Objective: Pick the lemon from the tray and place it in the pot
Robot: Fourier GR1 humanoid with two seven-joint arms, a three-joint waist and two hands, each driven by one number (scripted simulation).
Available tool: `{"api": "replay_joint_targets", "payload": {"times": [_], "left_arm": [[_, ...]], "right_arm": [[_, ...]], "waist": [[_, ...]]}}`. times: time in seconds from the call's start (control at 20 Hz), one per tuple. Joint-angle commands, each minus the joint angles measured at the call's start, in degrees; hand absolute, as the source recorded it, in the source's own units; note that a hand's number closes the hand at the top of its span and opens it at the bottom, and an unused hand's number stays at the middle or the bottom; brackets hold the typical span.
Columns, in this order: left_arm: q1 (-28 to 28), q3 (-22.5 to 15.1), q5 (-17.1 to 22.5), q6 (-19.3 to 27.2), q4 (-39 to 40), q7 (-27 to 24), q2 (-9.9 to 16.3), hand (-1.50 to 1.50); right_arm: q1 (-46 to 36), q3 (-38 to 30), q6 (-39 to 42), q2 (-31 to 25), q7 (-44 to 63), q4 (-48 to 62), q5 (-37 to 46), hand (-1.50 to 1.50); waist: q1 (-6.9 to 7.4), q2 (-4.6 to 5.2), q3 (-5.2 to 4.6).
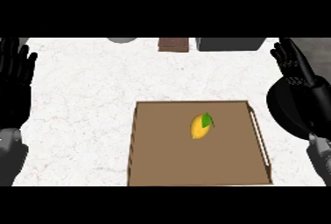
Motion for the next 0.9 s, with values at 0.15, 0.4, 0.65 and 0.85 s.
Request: {"api": "replay_joint_targets", "payload": {"times": [0.15, 0.4, 0.65, 0.85], "left_arm": [[1.2, -7.8, -0.9, -2.8, 0.8, 3.2, -3.6, 0.0], [5.4, -10.5, 0.6, -4.7, 3.2, 5.8, -4.5, 0.0], [4.2, -13.0, -1.2, -3.7, 2.6, 7.8, -6.6, 0.0], [7.1, -11.4, -1.2, -5.3, 2.8, 5.3, -5.8, 0.0]], "right_arm": [[-3.9, 5.6, -3.9, 13.0, 8.2, 6.9, -4.1, -1.5], [1.0, 6.1, -19.1, 5.8, 9.2, 9.8, 17.9, -1.5], [10.0, 17.3, -29.1, 11.0, 3.7, -0.2, 32.8, -1.5], [14.1, 15.6, -21.1, -0.4, 19.7, -11.7, 37.9, -1.5]], "waist": [[3.06, 2.13, 1.22], [-0.21, 1.41, 0.93], [0.29, 1.16, 1.16], [0.04, 1.02, 1.02]]}}
